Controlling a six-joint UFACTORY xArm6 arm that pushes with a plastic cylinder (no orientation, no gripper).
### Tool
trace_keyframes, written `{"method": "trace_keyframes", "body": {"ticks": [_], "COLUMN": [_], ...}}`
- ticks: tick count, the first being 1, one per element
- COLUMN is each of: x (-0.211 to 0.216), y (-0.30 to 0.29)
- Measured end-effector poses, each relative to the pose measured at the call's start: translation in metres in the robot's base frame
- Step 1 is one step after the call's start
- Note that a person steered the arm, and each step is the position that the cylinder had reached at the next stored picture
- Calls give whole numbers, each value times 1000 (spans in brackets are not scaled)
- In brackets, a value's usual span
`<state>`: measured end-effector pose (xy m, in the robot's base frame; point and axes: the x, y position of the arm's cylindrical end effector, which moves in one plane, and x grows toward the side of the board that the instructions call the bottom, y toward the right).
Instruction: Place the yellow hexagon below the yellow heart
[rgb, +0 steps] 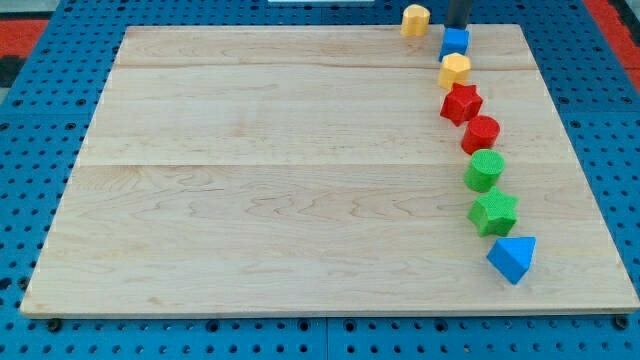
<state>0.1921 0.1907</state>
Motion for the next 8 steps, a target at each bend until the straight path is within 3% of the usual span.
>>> {"method": "trace_keyframes", "body": {"ticks": [1, 2, 3, 4, 5, 6, 7, 8], "x": [0, 46, 58, 99, 106, 135, 145, 125], "y": [30, 65, 41, 42, 8, -70, -76, -107]}}
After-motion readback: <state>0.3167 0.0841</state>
